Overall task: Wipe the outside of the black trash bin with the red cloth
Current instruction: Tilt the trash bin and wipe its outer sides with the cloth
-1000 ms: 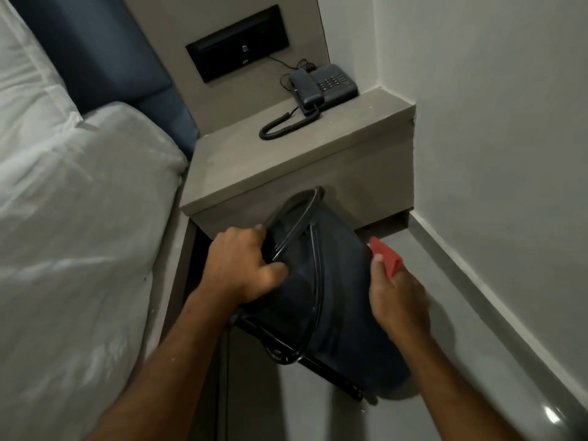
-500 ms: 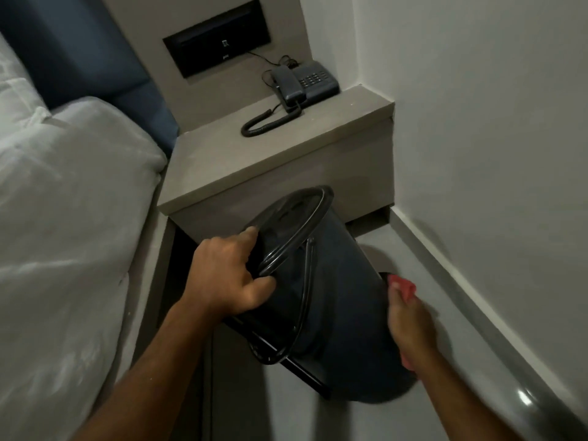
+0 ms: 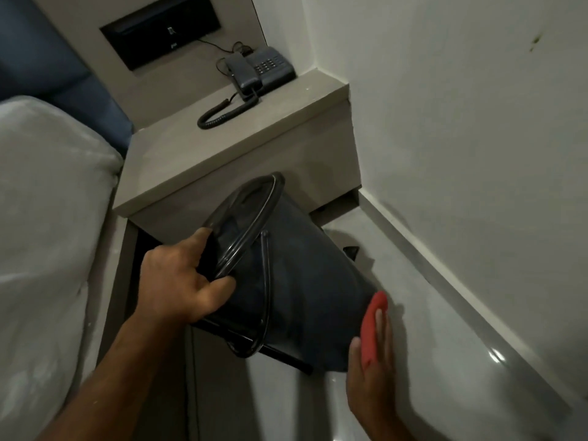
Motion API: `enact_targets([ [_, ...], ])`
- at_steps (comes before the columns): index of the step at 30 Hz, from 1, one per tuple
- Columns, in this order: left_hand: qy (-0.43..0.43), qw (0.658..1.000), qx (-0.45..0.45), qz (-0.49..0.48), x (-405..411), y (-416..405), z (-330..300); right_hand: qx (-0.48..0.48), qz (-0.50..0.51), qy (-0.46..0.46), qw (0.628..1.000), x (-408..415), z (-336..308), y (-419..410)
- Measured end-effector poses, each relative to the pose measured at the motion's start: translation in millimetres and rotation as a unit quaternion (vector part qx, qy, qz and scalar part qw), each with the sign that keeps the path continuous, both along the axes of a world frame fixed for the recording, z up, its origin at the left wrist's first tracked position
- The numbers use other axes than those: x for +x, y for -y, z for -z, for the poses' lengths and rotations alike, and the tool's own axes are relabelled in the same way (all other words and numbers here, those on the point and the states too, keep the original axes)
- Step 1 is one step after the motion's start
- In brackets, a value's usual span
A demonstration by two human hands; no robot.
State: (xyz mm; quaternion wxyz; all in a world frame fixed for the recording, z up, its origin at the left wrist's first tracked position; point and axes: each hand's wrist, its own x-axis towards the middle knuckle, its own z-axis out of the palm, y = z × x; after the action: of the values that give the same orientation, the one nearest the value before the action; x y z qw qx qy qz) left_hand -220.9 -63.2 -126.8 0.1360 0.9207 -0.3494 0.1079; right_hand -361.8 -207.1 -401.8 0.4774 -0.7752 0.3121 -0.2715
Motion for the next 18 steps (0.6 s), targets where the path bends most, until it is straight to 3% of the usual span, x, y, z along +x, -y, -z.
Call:
enact_targets([
  [2, 0.008, 1.0, 0.01, 0.002, 0.3, 0.8, 1.5, 0.082, 0.039, -0.021, 0.996, 26.2, -28.8, -1.9],
  [3, 0.013, 1.0, 0.012, 0.0, 1.1, 1.5, 1.9, 0.051, 0.038, -0.03, 0.998, 38.4, -48.7, -4.2],
  [5, 0.016, 1.0, 0.016, -0.008, 3.1, 4.9, 2.5, -0.109, -0.044, 0.008, 0.993, 55.1, -82.5, -16.0],
  [6, 0.016, 1.0, 0.016, -0.013, 4.2, 7.3, 2.5, -0.206, -0.107, 0.038, 0.972, 57.2, -91.0, -24.3],
  [8, 0.014, 1.0, 0.013, -0.02, 5.1, 8.0, 0.1, -0.375, -0.23, 0.071, 0.895, 54.0, -78.2, -36.4],
  [10, 0.014, 1.0, 0.024, -0.005, 4.5, 6.1, -0.4, -0.504, -0.264, 0.076, 0.819, 36.5, -37.4, -26.2],
  [11, 0.01, 0.999, 0.034, 0.0, 3.1, 2.7, -0.3, -0.523, -0.264, 0.07, 0.808, 25.3, -18.3, -18.7],
  [13, 0.002, 0.999, 0.048, 0.015, 4.5, -2.7, 1.5, -0.475, -0.23, 0.029, 0.849, 9.7, 3.1, -11.9],
  [15, 0.014, 0.998, 0.057, 0.03, 4.4, -10.2, 5.5, -0.356, -0.154, -0.029, 0.921, 15.4, -5.0, -16.3],
  [17, 0.02, 0.996, 0.074, 0.04, 1.3, -17.8, 10.3, -0.115, -0.058, -0.072, 0.989, 42.2, -37.6, -5.3],
  [18, 0.023, 0.995, 0.083, 0.042, -0.1, -21.4, 13.1, 0.015, -0.037, -0.078, 0.996, 56.6, -57.0, 9.5],
])
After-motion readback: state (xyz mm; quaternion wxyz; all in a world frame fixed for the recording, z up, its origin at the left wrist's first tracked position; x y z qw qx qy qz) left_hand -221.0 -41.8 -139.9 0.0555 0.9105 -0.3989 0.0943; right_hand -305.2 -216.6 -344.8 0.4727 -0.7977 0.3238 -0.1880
